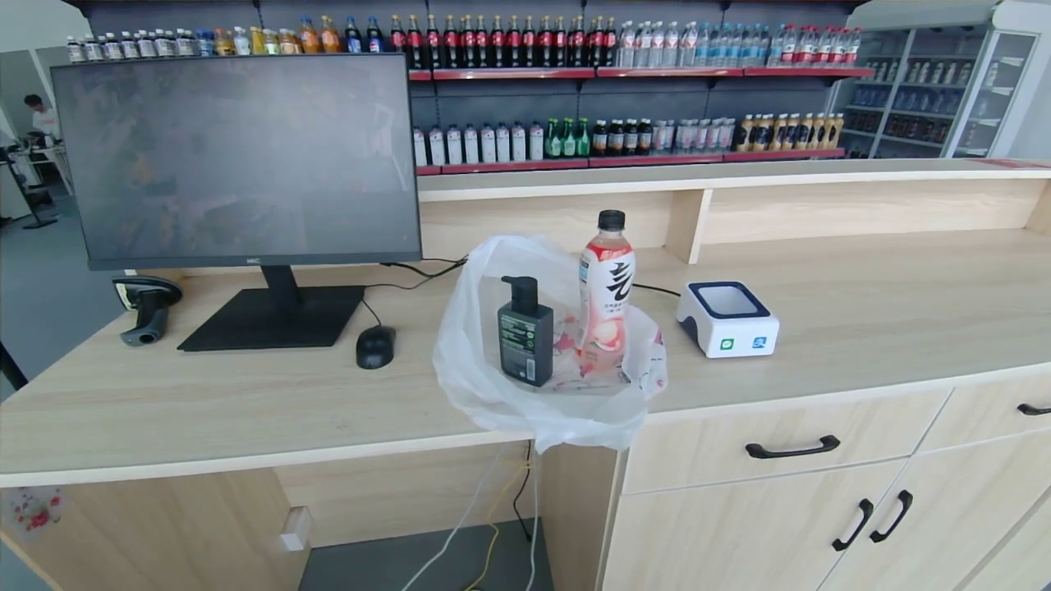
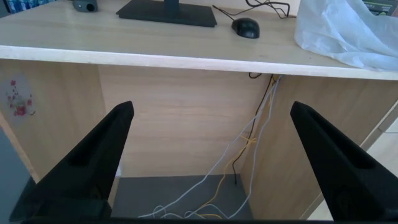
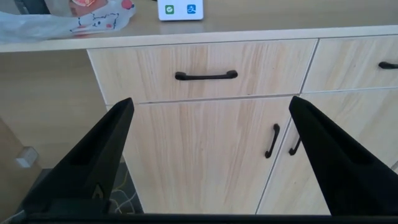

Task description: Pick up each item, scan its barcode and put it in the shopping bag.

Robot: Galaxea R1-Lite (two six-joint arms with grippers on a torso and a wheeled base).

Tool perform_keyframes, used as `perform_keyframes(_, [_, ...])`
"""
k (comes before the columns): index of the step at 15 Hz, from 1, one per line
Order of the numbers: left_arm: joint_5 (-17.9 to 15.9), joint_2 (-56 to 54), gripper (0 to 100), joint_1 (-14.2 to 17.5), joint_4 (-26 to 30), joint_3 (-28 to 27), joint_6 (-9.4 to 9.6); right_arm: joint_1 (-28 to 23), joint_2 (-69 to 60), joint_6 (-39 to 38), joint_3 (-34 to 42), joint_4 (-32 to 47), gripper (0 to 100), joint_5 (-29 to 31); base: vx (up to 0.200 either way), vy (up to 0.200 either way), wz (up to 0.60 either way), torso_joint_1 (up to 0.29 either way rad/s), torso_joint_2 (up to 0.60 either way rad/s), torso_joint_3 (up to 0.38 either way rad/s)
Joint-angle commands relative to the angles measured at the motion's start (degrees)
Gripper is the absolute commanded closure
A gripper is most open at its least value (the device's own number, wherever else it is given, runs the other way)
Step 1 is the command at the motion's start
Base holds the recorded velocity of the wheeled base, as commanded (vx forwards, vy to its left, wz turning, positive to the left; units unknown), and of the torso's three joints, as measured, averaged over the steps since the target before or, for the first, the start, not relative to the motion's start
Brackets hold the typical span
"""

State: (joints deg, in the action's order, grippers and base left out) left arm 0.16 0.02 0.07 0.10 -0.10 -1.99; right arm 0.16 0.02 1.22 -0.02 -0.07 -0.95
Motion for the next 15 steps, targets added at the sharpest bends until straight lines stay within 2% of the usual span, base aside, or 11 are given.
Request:
perform_keyframes(1, [0.0,0.1,0,0.0,0.0,0.0,0.05,0.0,0.1,0.0,0.0,0.0,0,-0.1,0.000,0.000,0.00,0.000,0.00,0.000])
perform_keyframes(3, [0.0,0.1,0,0.0,0.0,0.0,0.14,0.0,0.1,0.1,0.0,0.0,0,0.0,0.000,0.000,0.00,0.000,0.00,0.000])
perform_keyframes(15, [0.0,0.1,0,0.0,0.0,0.0,0.23,0.0,0.1,0.2,0.0,0.0,0,0.0,0.000,-0.200,0.00,0.006,0.00,0.001])
